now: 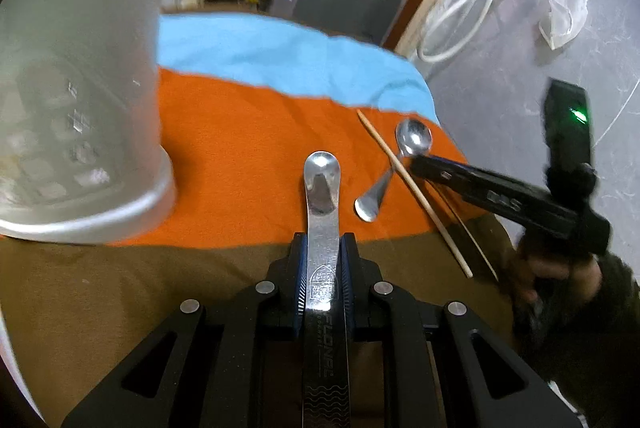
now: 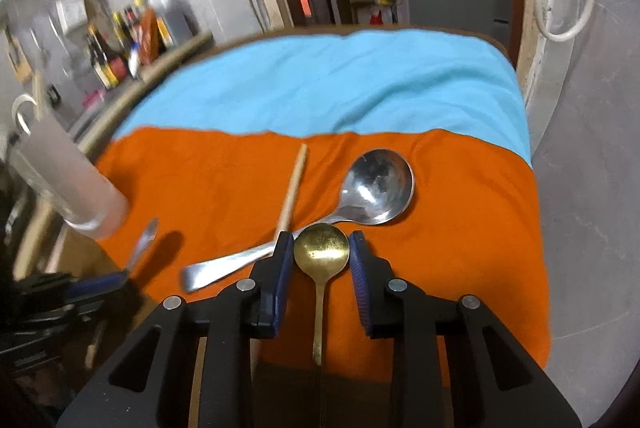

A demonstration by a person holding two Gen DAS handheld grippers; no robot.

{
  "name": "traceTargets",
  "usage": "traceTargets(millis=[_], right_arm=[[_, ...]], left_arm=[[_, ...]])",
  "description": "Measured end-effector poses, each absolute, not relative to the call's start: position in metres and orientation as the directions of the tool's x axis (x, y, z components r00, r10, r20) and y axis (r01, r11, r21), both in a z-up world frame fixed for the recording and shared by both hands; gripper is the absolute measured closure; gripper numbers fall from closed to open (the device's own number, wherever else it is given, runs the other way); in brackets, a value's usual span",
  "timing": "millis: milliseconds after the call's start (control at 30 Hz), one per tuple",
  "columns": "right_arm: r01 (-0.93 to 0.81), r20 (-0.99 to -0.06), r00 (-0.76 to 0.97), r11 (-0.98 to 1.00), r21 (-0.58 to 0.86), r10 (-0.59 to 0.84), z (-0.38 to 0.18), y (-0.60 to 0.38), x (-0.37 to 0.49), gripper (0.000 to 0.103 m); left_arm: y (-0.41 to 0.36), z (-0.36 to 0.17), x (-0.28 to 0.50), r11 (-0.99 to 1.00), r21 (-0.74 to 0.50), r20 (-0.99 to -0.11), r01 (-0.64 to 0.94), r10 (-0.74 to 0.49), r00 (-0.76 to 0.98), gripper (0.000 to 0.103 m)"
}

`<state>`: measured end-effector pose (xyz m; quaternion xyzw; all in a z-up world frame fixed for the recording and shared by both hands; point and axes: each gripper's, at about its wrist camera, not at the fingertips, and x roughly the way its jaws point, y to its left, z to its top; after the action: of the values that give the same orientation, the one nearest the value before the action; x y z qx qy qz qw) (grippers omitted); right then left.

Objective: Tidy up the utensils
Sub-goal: 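Lift the gold spoon and knife and carry them over the white caddy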

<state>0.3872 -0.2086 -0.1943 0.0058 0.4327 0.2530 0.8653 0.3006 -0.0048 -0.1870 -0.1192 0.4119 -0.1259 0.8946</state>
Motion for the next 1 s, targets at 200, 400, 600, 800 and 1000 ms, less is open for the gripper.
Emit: traceTargets(millis=[200,400,600,800,1000], right_arm=[[-0.427,-0.588,0.642,0.866,0.259,0.492,-0.161,-0.221,0.340,0.078],[-0.438,-0.447,0.738,0.862,0.253,0.506,-0.132,-0.215,0.312,0.078],[-0.474,-0.332,0.767,0.834,0.283,0.549,-0.100,-0.201,0.308,0.078],[-0.537,-0.224,0.761,0.784,0.311,0.609,-0.062,-0.177,0.311,0.078],[-0.625,-0.098,0.700,0.673,0.395,0.707,-0.035,-0.139,0.327,0.078]], left_arm=[[-0.003,-0.155,0.276,0.955,-0.260,-0.558,0.142,-0.268,0.785,0.090],[0.003,-0.129,0.266,0.954,-0.264,-0.479,0.142,-0.257,0.839,0.090],[0.017,-0.106,0.257,0.948,-0.287,-0.427,0.136,-0.254,0.868,0.090],[0.050,-0.069,0.251,0.932,-0.343,-0.343,0.120,-0.243,0.907,0.090],[0.119,-0.041,0.248,0.920,-0.385,-0.241,0.074,-0.178,0.954,0.090]])
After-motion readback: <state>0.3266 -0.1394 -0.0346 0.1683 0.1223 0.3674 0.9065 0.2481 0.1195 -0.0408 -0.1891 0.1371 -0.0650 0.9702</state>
